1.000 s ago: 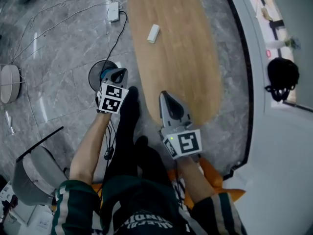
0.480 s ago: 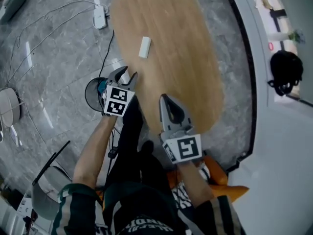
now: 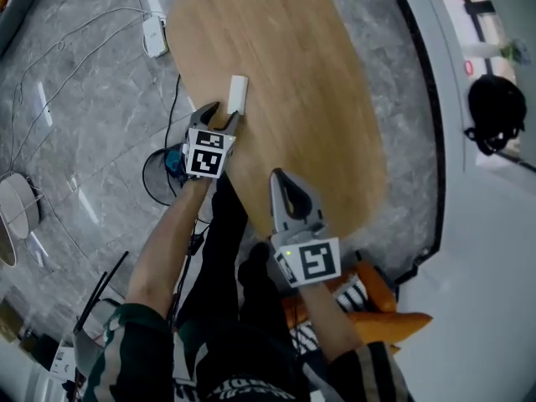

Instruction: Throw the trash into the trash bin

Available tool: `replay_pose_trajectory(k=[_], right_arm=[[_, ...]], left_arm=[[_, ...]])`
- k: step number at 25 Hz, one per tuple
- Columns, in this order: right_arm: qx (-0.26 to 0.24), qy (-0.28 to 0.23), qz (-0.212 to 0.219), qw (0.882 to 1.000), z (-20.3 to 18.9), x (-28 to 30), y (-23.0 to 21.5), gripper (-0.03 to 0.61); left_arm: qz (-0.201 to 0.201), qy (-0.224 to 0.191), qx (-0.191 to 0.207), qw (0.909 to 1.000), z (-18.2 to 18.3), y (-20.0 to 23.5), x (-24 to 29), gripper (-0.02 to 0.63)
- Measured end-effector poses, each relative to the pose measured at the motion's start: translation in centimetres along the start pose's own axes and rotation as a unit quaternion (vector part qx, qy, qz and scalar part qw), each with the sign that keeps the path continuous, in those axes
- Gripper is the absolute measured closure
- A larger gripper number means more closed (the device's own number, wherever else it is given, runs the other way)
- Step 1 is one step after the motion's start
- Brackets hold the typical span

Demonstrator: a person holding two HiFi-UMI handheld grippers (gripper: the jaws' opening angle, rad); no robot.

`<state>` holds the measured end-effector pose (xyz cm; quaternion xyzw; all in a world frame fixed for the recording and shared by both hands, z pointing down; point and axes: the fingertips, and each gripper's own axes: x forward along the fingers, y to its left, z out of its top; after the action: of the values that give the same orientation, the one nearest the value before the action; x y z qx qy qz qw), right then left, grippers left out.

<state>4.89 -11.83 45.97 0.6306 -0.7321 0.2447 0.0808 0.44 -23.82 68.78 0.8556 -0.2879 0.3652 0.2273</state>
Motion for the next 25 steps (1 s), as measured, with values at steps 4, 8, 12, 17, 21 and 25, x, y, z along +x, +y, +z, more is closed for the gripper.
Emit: replay_pose_trajectory(k=[4, 8, 12, 17, 21, 25], right_arm=[[0.009, 0.005, -0.014, 1.000, -0.5, 0.0, -1.6, 0.578], [0.019, 0.009, -0.027, 0.999, -1.2, -0.6, -3.1, 0.578], [0.025, 0.012, -0.035, 0.999, -1.7, -1.4, -4.1, 0.578], [0.028, 0.018, -0.040, 0.999, -2.4, -1.8, -4.5, 0.578], [0.023, 0.014, -0.036, 0.999, -2.5, -2.4, -4.3, 0.578], [0.021, 0.007, -0.026, 0.999, -2.0, -3.6, -3.4, 0.578]], left_arm=[[-0.002, 0.017, -0.021, 0.9996, -0.1, -0.4, 2.1, 0.418], [0.016, 0.020, -0.018, 0.9995, -0.3, -0.8, 3.2, 0.414], [0.031, 0.026, -0.020, 0.9990, -0.6, -1.0, 3.9, 0.416], [0.028, 0.028, -0.022, 0.9990, -0.3, -1.1, 3.7, 0.460], [0.021, 0.014, -0.035, 0.9991, -0.1, -1.3, 2.1, 0.467], [0.028, -0.011, -0.042, 0.9987, 0.6, -1.5, -0.5, 0.468]])
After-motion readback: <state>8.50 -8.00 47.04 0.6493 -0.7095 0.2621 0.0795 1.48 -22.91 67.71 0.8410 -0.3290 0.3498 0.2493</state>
